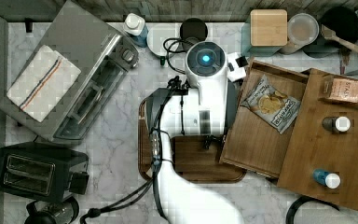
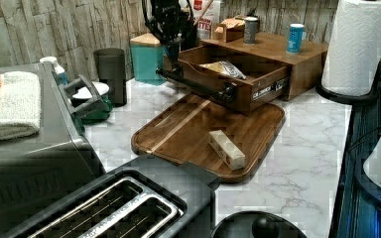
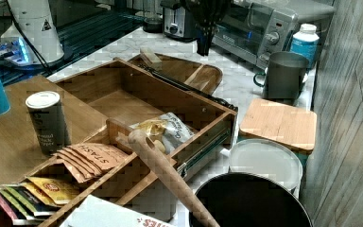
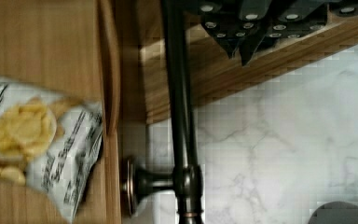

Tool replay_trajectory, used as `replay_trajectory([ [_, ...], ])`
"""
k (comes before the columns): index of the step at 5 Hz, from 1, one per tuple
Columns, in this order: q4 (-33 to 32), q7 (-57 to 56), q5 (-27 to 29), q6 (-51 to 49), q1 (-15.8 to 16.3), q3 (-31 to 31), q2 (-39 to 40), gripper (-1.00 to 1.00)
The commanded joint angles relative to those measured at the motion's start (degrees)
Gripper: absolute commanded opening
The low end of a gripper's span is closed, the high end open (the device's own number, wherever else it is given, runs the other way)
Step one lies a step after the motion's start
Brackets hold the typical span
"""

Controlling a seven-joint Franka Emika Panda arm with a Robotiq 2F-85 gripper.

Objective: Close the drawer.

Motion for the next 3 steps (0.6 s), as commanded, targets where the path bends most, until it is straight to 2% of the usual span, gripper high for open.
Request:
replay_trajectory([
  [1,3.74,-2.35,-5.13,5.19,2.11,1.70,3.24,-1.00],
  [2,1.05,-0.86,-9.02,9.00,2.99,0.18,4.15,-1.00],
  [3,1.69,0.17,-10.13,8.45,2.95,-0.25,7.05,-1.00],
])
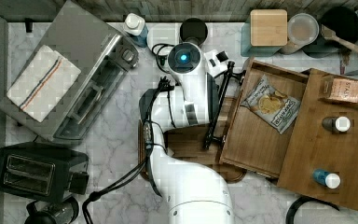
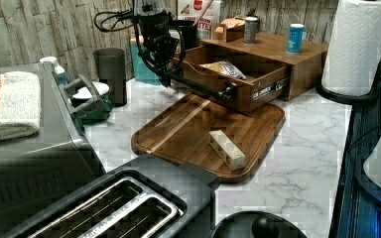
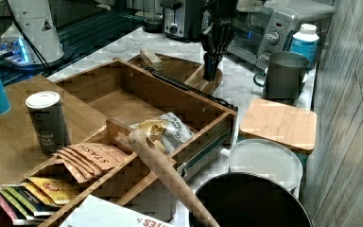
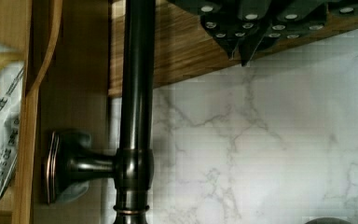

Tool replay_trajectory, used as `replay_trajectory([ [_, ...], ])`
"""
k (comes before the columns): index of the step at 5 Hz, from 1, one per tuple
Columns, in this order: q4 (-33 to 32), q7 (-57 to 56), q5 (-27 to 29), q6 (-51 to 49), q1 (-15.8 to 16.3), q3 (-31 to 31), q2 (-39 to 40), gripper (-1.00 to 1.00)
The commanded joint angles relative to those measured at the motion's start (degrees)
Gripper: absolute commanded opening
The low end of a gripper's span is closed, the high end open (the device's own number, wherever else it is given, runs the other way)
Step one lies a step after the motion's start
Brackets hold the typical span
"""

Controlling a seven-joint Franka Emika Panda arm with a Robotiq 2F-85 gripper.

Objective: Close the drawer.

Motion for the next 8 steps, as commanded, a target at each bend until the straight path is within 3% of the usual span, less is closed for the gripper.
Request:
replay_trajectory([
  [1,0.74,-0.04,-3.58,2.68,0.07,-0.73,1.12,-1.00],
  [3,0.89,1.10,-2.66,0.25,0.00,-1.49,2.94,-1.00],
  [6,-4.24,1.71,-4.11,3.96,-0.71,-3.10,0.01,-1.00],
  [8,-6.69,-3.12,-2.45,5.47,-4.77,-4.16,-2.30,-1.00],
])
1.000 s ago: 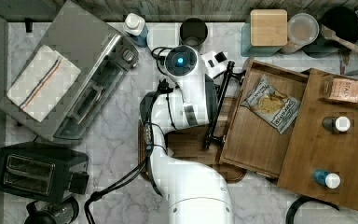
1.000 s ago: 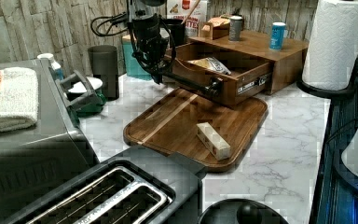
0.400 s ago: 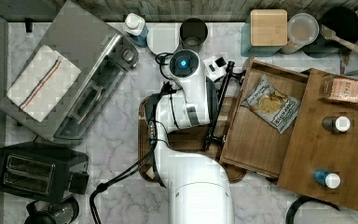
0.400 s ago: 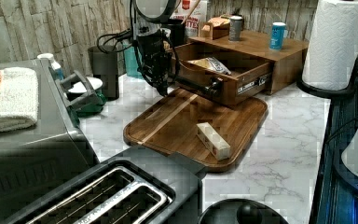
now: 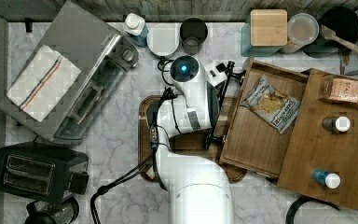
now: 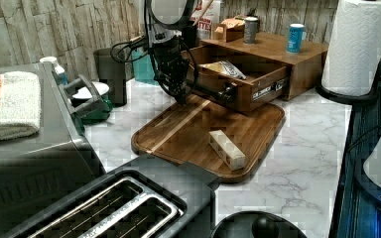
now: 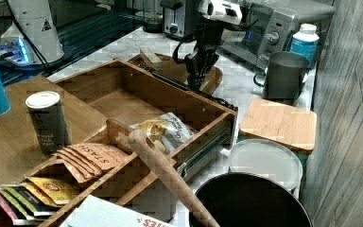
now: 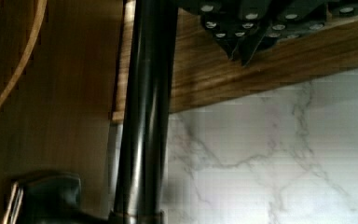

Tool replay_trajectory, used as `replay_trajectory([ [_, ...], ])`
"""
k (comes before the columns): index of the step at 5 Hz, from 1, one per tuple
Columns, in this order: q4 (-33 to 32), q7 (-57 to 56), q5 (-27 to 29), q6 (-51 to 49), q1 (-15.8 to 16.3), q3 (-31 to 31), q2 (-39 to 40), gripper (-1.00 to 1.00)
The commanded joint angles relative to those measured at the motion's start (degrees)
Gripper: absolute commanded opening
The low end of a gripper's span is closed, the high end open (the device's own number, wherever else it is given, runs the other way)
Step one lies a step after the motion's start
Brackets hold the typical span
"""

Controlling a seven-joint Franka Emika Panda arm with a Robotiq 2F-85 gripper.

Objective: Close the drawer.

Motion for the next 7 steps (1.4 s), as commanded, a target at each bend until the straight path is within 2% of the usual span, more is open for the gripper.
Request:
replay_trajectory([
  [1,-4.47,-5.33,-1.86,4.59,-6.63,-4.99,-8.20,-1.00],
  [2,-6.56,-7.91,1.96,10.16,-11.11,-5.89,-9.85,-1.00],
  [3,-3.36,-18.54,7.54,7.85,-16.47,-6.70,-8.12,-1.00],
  [4,-3.75,-23.33,7.58,13.48,-19.56,-8.18,-5.53,-1.00],
  [6,-1.76,-28.43,4.08,8.14,-23.25,-12.10,-7.68,-1.00],
  [7,-1.05,-33.45,2.82,11.14,-26.38,-14.20,-6.46,-1.00],
])
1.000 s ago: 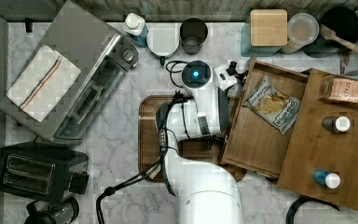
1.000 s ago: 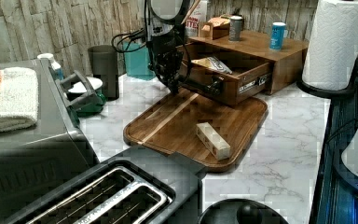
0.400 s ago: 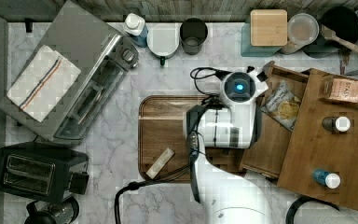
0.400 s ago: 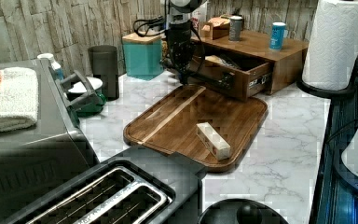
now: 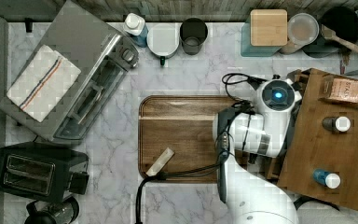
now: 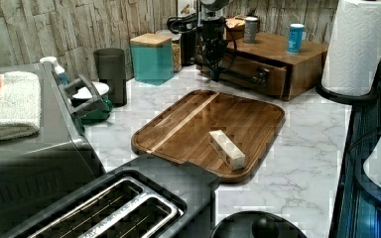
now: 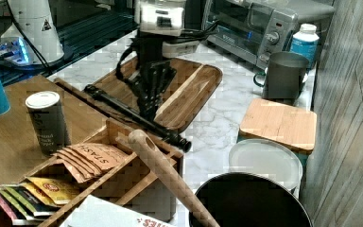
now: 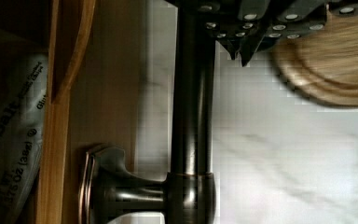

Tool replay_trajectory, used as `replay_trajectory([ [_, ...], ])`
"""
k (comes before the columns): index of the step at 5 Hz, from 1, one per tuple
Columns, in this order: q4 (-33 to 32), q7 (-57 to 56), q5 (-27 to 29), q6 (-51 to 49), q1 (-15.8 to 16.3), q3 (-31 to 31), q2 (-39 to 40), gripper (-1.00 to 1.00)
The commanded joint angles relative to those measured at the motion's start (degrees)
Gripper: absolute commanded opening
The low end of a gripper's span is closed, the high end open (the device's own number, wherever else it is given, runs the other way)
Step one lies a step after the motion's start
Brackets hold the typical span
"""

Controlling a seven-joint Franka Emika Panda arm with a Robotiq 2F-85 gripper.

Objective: Close the drawer.

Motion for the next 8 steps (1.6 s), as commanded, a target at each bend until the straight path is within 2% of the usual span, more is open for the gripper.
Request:
replay_trajectory([
  [1,8.22,-12.83,-3.34,-0.02,-11.33,-10.28,0.60,-1.00],
  [8,8.20,-13.04,-3.02,0.03,-10.80,-10.85,0.66,-1.00],
])
